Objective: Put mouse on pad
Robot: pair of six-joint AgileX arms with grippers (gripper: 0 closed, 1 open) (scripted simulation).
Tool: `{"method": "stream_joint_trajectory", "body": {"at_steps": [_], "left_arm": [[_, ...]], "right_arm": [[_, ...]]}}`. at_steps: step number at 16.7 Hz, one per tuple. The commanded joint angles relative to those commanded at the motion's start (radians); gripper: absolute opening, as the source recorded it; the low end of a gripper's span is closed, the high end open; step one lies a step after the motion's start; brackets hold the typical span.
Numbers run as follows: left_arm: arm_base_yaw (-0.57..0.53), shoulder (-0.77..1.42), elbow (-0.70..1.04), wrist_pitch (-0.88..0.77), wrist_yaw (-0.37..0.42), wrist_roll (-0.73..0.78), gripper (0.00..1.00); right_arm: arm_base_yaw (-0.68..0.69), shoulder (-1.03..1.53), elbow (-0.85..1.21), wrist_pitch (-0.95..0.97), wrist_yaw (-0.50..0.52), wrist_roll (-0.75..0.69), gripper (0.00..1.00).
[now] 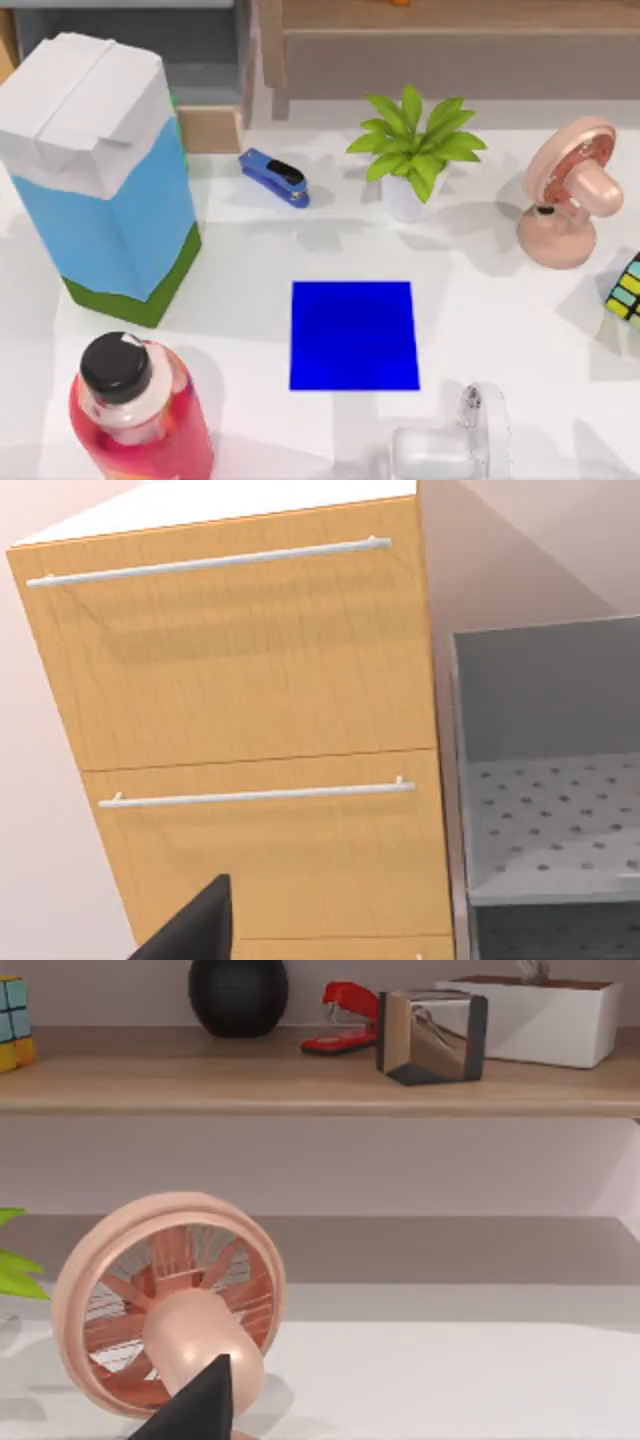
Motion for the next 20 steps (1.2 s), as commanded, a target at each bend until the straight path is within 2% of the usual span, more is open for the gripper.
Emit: {"method": "stream_joint_trajectory", "body": {"at_steps": [7,13,16,20], "left_arm": [[0.050,0.780,0.601,-0.445,-0.016,0.075,1.00],[0.058,1.381,1.009,-0.820,-0.055,0.071,1.00],[0.057,1.577,1.148,-0.964,-0.073,0.045,1.00],[0.057,1.693,1.237,-1.062,-0.083,0.017,1.00]], "right_arm": [[0.000,0.000,0.000,0.000,0.000,0.000,1.00],[0.000,0.000,0.000,0.000,0.000,0.000,1.00],[0.000,0.000,0.000,0.000,0.000,0.000,1.00],[0.000,0.000,0.000,0.000,0.000,0.000,1.00]]}}
